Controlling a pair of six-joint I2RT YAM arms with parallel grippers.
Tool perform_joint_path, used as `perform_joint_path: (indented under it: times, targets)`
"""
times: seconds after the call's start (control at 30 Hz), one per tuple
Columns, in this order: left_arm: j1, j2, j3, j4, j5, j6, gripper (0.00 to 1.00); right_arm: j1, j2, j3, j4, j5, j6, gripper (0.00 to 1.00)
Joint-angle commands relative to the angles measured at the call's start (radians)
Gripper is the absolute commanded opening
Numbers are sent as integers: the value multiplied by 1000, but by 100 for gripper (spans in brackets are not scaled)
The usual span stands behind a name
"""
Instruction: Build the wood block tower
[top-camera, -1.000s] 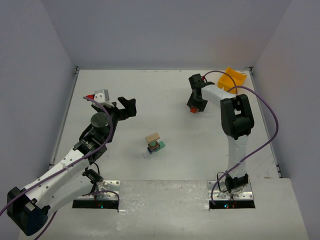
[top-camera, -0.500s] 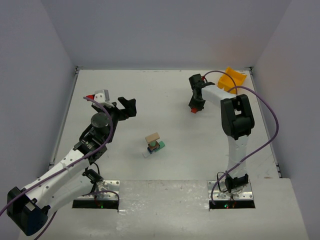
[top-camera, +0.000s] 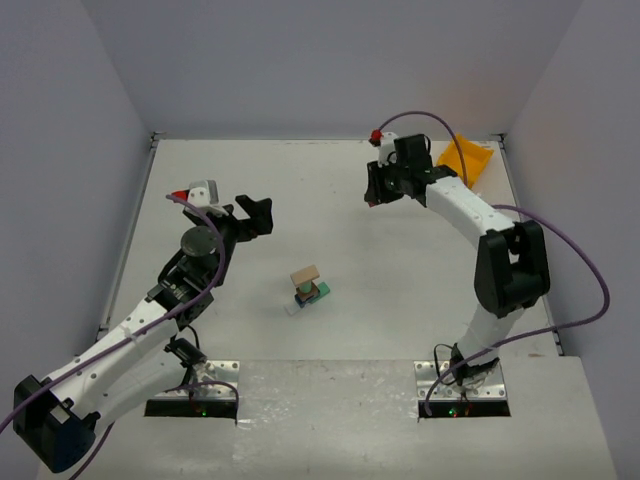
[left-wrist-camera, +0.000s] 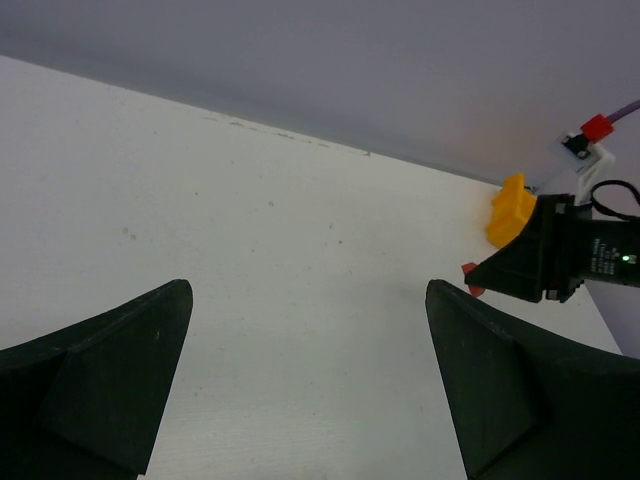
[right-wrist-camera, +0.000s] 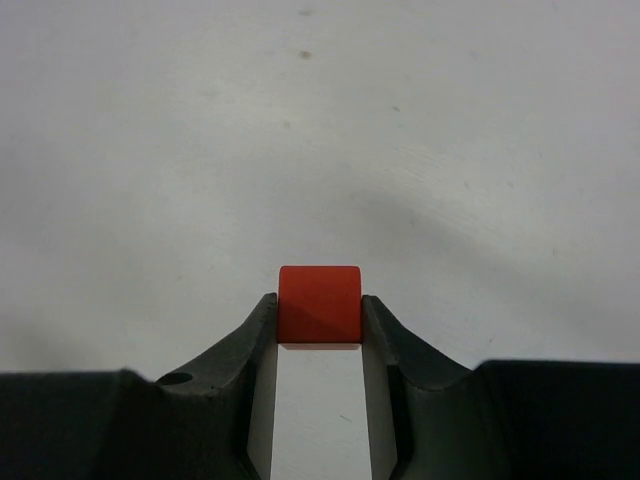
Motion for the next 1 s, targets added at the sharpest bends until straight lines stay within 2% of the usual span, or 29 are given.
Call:
perform_joint_path:
  times: [0.0,0.07,0.13,0.23,0.3,0.4,0.47,0.53,0.73,0.97]
  targets:
    - [1,-15,-2,51,18,9,100,72,-224,-10,14,-389,-658,0]
    - [1,-13,0,51,23,11,100,156,-274,-39,-76,-394,-881,0]
    - [1,-13,0,49,23,13,100,248,-331,-63,-143,-394,-1027,0]
    - [2,-15,0,45,23,11,100,317,-366,-1,-362,-437,-1189,0]
    - [1,-17,0,43,23,11,100,360,-362,38,-442,-439,-1260,0]
    - [1,-27,0,30,23,6,100,477,-336,91,-524,-310,-1335,0]
    - [1,-38,-6,23,17,1,100,556,-299,152,-572,-253,-1345,0]
    - [2,-47,-7,16,12,-5,100,580,-257,186,-630,-239,-1349,0]
    - [1,-72,-15,-20,-12,-32,100,698,-73,459,-809,-128,-1202,2]
    - [2,-97,-31,-11,-17,-35,100,729,4,541,-868,-101,-1143,3]
